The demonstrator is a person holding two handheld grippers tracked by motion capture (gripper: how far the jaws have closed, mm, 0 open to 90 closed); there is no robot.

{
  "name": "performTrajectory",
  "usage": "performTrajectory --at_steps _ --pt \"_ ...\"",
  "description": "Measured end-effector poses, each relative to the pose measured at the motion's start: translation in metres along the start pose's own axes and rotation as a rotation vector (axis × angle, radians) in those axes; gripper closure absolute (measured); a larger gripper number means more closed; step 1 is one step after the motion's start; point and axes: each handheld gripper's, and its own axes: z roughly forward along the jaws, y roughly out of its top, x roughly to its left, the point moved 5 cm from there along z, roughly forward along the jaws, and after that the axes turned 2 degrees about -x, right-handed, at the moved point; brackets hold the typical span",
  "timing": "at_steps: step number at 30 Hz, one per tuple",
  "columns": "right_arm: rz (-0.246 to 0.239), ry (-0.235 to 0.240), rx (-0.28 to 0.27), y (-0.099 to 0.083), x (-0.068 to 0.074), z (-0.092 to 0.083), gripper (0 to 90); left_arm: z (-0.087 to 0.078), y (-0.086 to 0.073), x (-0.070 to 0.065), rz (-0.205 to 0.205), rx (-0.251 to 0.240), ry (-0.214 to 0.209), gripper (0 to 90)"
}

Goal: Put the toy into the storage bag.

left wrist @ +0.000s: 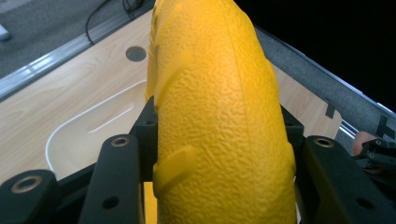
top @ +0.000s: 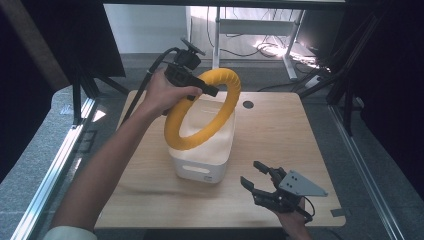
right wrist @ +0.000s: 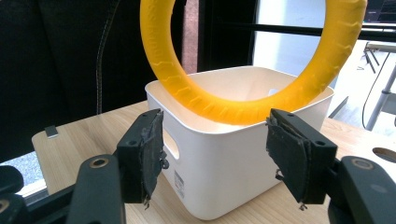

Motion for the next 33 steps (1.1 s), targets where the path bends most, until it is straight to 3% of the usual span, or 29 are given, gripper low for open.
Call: performTrajectory --at_steps 10,17,33 --pt "0.009 -0.003 0.0 -0.004 -0.001 0.001 36.9 0.023 -0.014 0.009 0.004 0.056 -0.003 51.0" --pt "0.012 -0.007 -0.001 -0.008 -0.002 0.001 36.9 0.032 -0.019 0.014 -0.038 0.043 -0.009 51.0" --pt "0.024 -0.002 0.002 -0.014 -0.002 0.003 36.9 0.051 -0.036 0.027 -0.061 0.083 -0.002 50.8"
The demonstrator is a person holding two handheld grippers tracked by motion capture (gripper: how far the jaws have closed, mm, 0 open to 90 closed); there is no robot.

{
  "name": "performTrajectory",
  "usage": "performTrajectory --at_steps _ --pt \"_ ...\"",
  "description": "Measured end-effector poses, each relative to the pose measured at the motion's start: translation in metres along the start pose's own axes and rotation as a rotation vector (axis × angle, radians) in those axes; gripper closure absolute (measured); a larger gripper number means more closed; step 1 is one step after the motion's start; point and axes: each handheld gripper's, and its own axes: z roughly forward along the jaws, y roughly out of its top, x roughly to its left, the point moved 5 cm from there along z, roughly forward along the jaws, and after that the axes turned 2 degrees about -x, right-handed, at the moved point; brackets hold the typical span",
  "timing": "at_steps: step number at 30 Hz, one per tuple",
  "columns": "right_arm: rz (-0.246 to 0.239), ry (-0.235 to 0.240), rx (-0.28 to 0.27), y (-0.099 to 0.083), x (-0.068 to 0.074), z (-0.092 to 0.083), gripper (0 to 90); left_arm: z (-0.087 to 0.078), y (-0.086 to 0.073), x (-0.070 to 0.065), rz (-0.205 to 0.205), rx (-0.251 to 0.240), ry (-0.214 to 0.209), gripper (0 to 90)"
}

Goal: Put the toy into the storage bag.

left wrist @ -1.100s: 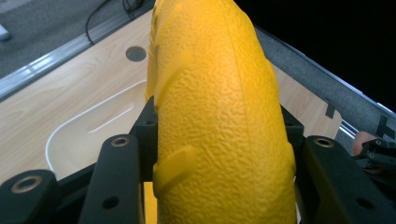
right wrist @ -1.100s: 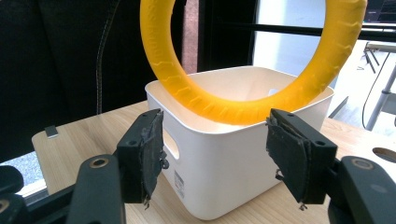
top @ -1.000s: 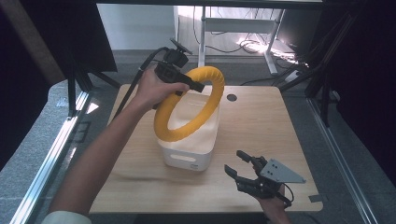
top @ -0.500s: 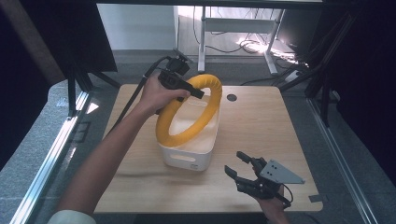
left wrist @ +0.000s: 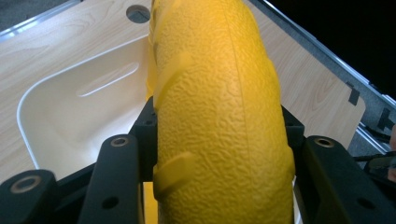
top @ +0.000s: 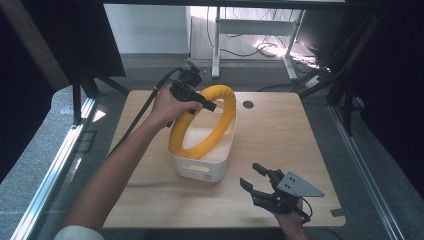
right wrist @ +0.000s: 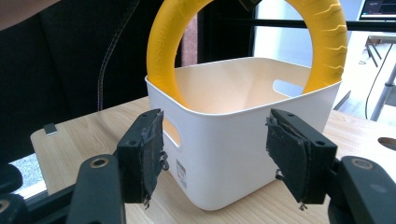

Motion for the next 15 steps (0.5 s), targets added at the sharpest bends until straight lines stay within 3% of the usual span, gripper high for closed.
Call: performTrajectory --at_steps 10,11,15 --pt "0.015 0.001 -0.003 -0.0022 -0.0023 -0.0014 36.7 0.0011 0.0002 -0.0008 0.008 0.0 -0.015 48.1" --pt "0.014 0.001 -0.003 -0.0024 -0.003 -0.0011 36.7 0.0009 0.0008 -0.0006 0.006 -0.006 -0.013 45.8" --pt "0.019 0.005 -0.001 -0.0035 -0.0041 0.0004 36.7 -0.0021 0.0022 0.001 -0.012 -0.012 -0.005 23.0"
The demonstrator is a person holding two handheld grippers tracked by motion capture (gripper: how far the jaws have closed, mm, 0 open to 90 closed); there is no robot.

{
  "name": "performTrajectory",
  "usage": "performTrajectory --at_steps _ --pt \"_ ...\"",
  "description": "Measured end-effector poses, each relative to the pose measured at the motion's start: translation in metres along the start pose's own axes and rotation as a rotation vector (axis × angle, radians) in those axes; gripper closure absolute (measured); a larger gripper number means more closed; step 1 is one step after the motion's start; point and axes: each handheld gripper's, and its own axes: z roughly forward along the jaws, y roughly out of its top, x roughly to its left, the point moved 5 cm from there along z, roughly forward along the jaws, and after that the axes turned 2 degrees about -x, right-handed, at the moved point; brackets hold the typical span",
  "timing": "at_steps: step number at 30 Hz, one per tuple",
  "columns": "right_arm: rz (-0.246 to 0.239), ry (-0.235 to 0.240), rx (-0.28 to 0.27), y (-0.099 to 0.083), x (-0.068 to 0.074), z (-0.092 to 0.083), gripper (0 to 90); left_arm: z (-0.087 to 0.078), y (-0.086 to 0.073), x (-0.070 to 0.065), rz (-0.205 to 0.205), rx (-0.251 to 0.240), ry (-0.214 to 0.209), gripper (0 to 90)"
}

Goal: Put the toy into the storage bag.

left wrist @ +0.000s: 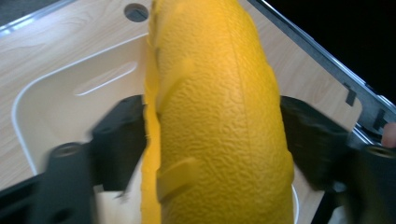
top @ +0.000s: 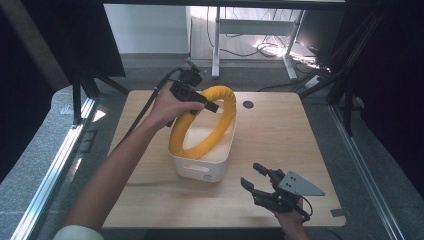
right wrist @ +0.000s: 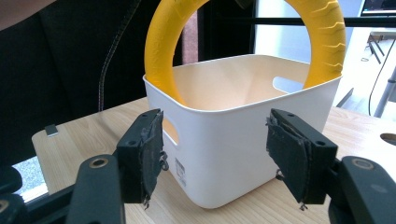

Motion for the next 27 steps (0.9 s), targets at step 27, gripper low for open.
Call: performTrajectory --at_steps 27 --pt "0.034 -0.065 0.052 -0.017 -0.035 0.005 36.3 -0.092 -0.03 0.026 -0.01 -0.314 0.009 21.0"
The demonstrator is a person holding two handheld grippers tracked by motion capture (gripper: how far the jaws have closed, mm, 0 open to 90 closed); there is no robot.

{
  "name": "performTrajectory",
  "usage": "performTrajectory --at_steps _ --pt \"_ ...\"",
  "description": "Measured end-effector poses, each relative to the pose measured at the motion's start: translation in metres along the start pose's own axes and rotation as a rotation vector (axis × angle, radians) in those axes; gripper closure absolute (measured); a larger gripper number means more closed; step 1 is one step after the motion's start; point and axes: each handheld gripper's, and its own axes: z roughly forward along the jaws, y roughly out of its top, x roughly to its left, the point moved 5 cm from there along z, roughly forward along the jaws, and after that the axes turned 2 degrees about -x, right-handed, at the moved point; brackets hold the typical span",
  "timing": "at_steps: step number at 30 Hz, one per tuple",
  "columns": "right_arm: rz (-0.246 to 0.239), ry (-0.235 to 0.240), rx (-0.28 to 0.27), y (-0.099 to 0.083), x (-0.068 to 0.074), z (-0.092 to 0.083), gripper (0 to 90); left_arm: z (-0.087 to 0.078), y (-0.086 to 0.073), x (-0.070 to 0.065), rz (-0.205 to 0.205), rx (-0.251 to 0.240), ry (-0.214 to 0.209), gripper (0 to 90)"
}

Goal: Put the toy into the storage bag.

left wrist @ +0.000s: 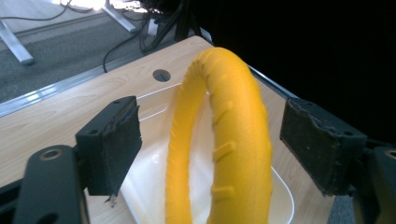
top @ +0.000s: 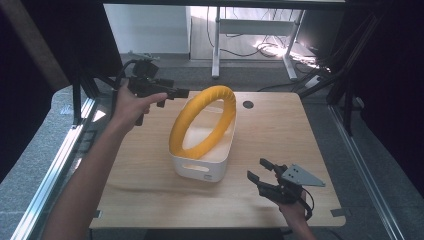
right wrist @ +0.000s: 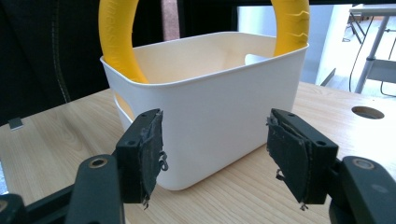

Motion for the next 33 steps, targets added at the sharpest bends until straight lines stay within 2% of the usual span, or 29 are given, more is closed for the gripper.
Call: performTrajectory --at_steps 6,9,19,23,29,33 --pt "0.009 -0.006 0.008 -0.002 -0.005 0.0 36.2 -0.012 -0.022 0.01 -0.005 -0.002 0.025 23.7" --pt "0.017 -0.007 0.016 -0.003 -0.009 0.001 36.2 -0.015 -0.037 0.017 -0.002 0.012 0.061 24.3" --pt "0.039 -0.014 0.056 -0.012 -0.024 0.007 36.1 -0.007 -0.1 0.04 -0.051 0.043 0.085 25.3" --pt "0.045 -0.02 0.068 -0.015 -0.03 0.007 36.2 -0.004 -0.121 0.046 -0.048 0.063 0.093 25.4" --pt "0.059 -0.024 0.085 -0.019 -0.037 0.011 36.3 0.001 -0.143 0.047 -0.048 0.082 0.103 25.5" --pt "0.062 -0.028 0.09 -0.021 -0.039 0.012 36.3 0.005 -0.149 0.049 -0.05 0.093 0.11 25.5"
